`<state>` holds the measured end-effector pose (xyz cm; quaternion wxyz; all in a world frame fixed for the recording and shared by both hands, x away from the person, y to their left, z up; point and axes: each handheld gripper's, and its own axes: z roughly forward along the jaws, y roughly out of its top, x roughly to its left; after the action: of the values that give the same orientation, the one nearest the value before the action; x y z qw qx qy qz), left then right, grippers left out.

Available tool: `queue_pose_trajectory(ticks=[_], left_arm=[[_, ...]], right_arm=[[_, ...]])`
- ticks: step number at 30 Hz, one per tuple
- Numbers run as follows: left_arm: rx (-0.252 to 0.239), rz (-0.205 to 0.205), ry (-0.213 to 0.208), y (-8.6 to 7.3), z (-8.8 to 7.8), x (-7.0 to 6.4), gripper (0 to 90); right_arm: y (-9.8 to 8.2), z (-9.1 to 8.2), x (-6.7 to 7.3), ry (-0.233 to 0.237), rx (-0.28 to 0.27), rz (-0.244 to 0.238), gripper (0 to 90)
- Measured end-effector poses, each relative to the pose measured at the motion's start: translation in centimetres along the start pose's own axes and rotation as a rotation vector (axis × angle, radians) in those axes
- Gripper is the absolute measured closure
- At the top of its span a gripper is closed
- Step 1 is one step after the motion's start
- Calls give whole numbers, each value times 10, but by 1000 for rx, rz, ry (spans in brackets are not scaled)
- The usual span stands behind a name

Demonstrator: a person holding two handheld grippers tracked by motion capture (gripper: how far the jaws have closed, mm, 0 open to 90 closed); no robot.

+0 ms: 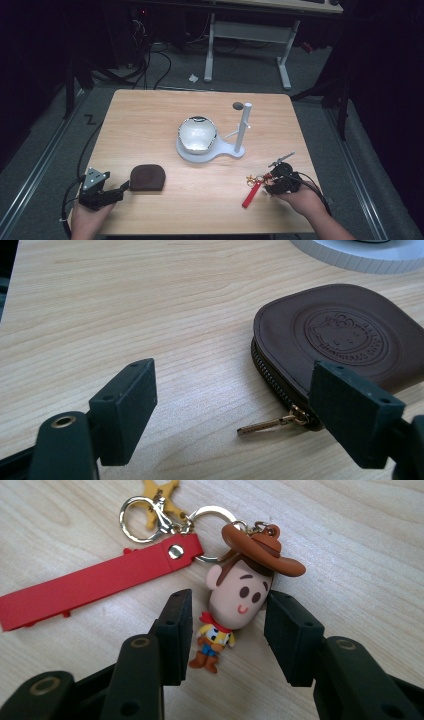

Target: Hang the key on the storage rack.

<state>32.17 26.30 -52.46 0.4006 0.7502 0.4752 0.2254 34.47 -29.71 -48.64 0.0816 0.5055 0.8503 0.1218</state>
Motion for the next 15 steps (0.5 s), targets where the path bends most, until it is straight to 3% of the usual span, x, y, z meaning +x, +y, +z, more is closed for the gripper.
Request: queue_pose_trajectory(ticks=[7, 11, 15], left_arm=[[3, 4, -3, 0, 0, -6, 202], [-2, 12, 6, 1, -2, -7, 203], [-16, -7, 8, 2, -2, -4, 204]], right_arm=[[1, 1, -1, -13, 3, -5, 601], [4, 1, 1, -34, 18, -40, 604], [7, 2, 3, -50, 31, -69, 609]])
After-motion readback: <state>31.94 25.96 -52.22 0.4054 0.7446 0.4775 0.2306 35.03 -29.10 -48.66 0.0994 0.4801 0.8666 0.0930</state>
